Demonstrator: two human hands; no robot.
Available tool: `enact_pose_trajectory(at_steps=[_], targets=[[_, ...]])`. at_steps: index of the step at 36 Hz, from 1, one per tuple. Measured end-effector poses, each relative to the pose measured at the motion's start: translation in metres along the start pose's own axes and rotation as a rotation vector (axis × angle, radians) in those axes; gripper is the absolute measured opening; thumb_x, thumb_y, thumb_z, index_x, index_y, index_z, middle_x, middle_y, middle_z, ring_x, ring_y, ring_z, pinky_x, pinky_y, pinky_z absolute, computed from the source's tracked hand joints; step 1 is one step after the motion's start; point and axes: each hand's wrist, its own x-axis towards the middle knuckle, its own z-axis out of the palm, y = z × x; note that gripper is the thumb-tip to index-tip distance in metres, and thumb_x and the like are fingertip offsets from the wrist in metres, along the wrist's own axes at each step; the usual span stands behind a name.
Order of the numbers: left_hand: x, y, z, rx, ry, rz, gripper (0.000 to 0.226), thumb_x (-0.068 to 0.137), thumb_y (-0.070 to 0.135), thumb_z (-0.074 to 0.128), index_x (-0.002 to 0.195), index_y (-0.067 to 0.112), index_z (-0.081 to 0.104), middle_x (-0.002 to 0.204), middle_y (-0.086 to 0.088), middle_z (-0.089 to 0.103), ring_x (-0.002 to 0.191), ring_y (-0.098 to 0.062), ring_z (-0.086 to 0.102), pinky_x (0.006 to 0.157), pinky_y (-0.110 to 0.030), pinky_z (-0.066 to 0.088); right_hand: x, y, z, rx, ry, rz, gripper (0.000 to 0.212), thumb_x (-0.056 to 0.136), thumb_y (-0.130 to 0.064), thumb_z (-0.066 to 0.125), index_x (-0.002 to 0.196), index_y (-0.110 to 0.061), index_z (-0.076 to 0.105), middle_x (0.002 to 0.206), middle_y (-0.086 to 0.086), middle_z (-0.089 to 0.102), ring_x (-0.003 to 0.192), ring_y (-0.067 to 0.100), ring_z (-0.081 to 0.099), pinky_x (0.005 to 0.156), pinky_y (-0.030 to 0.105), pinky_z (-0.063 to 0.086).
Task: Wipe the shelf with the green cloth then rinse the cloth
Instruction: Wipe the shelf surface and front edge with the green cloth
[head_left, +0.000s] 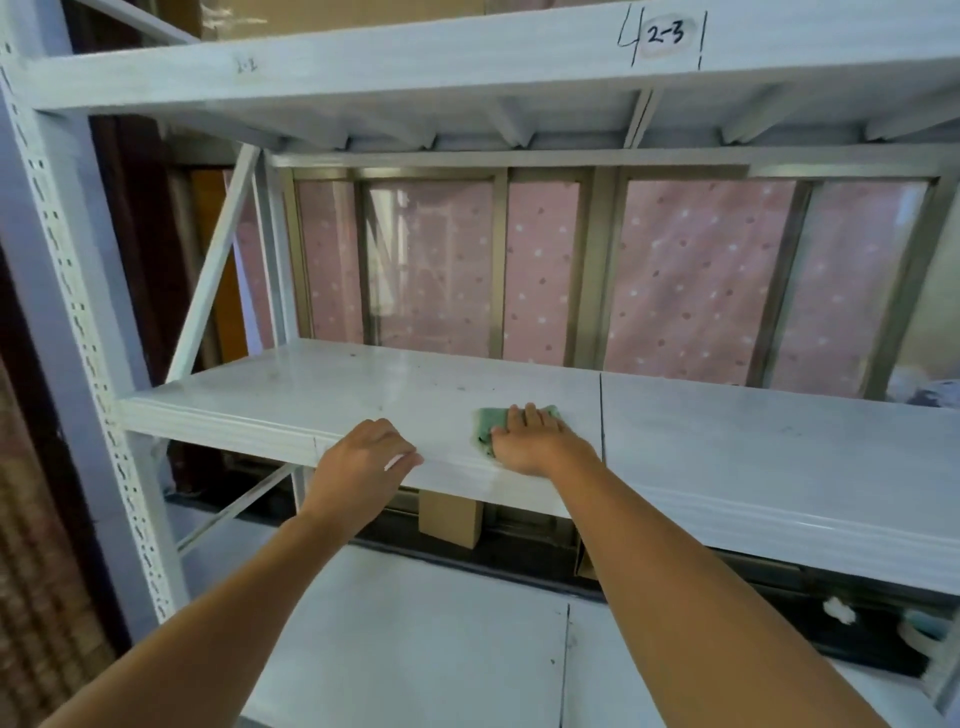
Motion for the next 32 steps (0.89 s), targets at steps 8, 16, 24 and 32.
enact_pose_trajectory(at_steps=[8,16,24,32], targets=[[0.002,-0.014,0.001,-0.022,0.098,0.188,0.007,0.086,0.02,0.073,0.083,0.017,0.078,0.084,0.003,0.068,0.078,-0.015,0.061,0.059,-0.026,0.052,0.015,-0.033,0.003,0.008,0.009,-0.012,0.069,0.104,-0.048,0.011,0.162,-0.015,-0.008,0.169,0.01,-0.013,0.156,0.029,-0.01,0.126,0.047,-0.002],[0.009,-0.026,0.005,-0.046,0.13,0.293,0.012,0.084,0.022,0.073,0.079,0.013,0.079,0.069,0.001,0.063,0.063,-0.018,0.057,0.053,-0.026,0.046,0.027,-0.065,0.009,-0.006,0.011,-0.017,0.069,0.105,-0.05,0.011,0.162,-0.016,-0.008,0.169,0.01,-0.012,0.156,0.03,-0.01,0.126,0.047,-0.003],[0.009,-0.052,0.007,-0.119,0.14,0.417,0.009,0.089,0.014,0.071,0.085,0.009,0.077,0.08,-0.003,0.065,0.069,-0.021,0.056,0.058,-0.032,0.048,0.037,-0.103,0.013,0.006,0.03,0.03,0.067,0.105,-0.05,0.011,0.162,-0.019,-0.006,0.169,0.008,-0.012,0.156,0.028,-0.009,0.126,0.045,-0.003],[0.016,-0.144,-0.033,-0.126,0.095,0.305,0.014,0.088,0.02,0.073,0.091,0.008,0.078,0.084,-0.003,0.069,0.074,-0.02,0.061,0.064,-0.033,0.053,0.046,-0.139,0.016,0.002,0.022,0.087,0.067,0.105,-0.048,0.011,0.162,-0.017,-0.007,0.169,0.009,-0.012,0.156,0.028,-0.009,0.126,0.045,-0.002]])
